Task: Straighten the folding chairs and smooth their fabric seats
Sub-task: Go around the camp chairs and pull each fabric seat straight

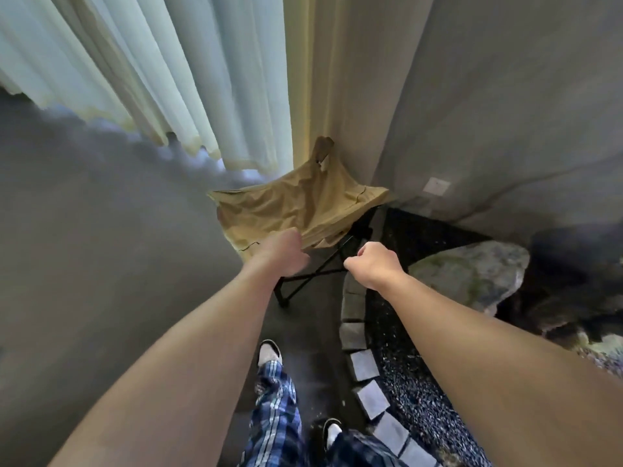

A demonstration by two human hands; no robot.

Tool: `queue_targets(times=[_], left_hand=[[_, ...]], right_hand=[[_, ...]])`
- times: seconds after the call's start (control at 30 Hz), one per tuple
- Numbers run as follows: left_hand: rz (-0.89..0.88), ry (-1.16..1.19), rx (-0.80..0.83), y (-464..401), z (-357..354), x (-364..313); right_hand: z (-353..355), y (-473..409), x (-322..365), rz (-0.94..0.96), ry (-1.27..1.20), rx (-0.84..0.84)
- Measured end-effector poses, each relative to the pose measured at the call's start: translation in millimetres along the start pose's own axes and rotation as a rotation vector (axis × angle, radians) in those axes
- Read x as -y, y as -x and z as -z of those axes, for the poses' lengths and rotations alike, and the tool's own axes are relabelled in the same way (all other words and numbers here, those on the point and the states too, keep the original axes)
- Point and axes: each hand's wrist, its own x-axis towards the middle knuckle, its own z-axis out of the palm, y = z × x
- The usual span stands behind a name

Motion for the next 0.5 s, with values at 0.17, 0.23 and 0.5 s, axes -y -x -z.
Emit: queue_targets(times=[0.17,0.23,0.5], left_hand=[[0.002,-0.123,0.061,-110.2,-21.9,17.6],[0.017,-0.168,0.115,-136.0,-35.1,22.0],[0.035,-0.198,0.268,-208.5,-97.4,25.2]], right_hand=[[-35.5,-101.5,24.0,-0.167,-0.156,0.025],[-48.3,-134.7,27.2,-0.256,-0.281,0.039],[-92.2,-245.5,4.7,-0.627,-0.905,0.141]])
